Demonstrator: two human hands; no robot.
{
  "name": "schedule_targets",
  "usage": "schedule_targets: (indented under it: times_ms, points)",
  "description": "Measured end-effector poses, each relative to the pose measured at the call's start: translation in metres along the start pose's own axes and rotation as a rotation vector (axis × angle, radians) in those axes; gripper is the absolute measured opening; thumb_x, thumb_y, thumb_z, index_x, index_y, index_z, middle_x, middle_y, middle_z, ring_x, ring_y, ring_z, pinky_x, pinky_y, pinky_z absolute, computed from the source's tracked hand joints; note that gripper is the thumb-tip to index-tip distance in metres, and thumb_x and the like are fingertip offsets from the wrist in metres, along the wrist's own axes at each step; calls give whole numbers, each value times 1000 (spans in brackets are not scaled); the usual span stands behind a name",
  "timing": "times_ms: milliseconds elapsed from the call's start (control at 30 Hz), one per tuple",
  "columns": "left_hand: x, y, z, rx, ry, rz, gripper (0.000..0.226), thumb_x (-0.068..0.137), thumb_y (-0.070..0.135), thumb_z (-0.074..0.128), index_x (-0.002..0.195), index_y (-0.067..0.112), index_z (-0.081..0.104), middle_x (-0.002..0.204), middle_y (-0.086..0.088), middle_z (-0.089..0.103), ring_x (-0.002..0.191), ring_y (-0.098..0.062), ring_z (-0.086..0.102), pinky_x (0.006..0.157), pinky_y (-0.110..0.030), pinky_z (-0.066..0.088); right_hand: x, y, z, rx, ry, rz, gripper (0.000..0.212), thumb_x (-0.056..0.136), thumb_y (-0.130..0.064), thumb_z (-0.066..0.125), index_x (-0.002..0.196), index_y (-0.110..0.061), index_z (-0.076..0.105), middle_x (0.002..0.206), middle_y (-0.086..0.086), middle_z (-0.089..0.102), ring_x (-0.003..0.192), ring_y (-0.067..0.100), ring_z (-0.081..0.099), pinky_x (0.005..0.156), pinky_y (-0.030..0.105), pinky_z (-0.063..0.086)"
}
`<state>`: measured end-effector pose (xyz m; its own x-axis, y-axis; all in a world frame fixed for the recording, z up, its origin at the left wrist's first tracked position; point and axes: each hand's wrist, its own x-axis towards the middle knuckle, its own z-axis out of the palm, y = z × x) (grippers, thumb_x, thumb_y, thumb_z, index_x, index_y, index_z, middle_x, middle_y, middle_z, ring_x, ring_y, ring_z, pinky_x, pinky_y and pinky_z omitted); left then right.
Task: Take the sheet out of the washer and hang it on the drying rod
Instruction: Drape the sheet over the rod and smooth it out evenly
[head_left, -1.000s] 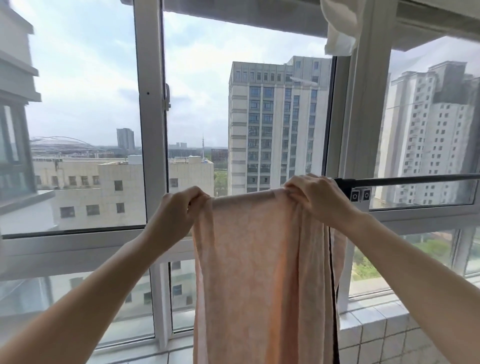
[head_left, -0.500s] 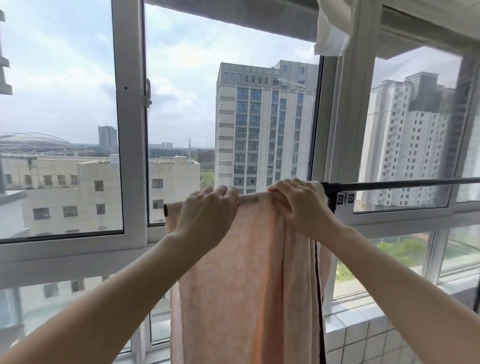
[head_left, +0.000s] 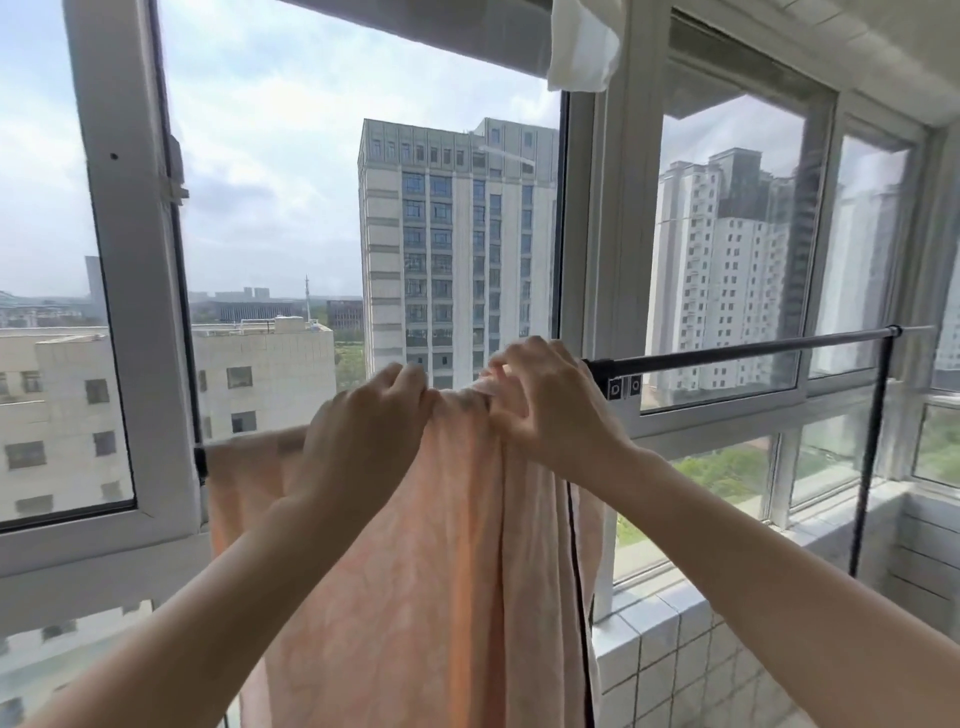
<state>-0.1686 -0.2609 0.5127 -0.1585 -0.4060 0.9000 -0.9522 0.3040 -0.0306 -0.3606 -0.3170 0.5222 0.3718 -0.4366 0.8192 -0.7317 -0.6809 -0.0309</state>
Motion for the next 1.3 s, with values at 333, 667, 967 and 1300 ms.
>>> schedule_targets:
  times_ms: [333, 667, 967, 1300]
  points:
    - [-4, -14, -2, 154, 0, -57, 29, 96, 31, 40, 79, 11, 52, 66, -1, 53, 45, -27, 51, 48, -32, 46, 10, 11, -2, 169, 12, 442, 38, 92, -39, 57, 120, -13, 49, 115, 8, 46, 98, 23, 53, 85, 34, 47]
    - [-3, -13, 4, 216, -1, -180, 33, 99, 39, 44, 71, 22, 50, 61, 9, 51, 52, -12, 51, 53, -26, 36, 3, 11, -2, 280, -128, 347, 29, 95, -37, 54, 112, -21, 36, 81, -5, 58, 76, 23, 62, 69, 39, 51]
    - [2, -4, 3, 259, -39, -317, 34, 97, 35, 52, 66, 21, 49, 53, 9, 51, 51, -5, 50, 52, -22, 36, 47, 61, -13, 260, 215, 130, 18, 95, -8, 45, 98, -20, 31, 60, 1, 54, 52, 26, 55, 50, 40, 48]
    - [1, 1, -10, 205, -80, -372, 34, 97, 35, 53, 67, 20, 54, 51, 9, 52, 52, -6, 53, 61, -31, 48, 16, 107, -41, -252, -227, 415, 32, 91, -15, 44, 122, -8, 48, 119, 15, 52, 114, 34, 45, 83, 41, 44]
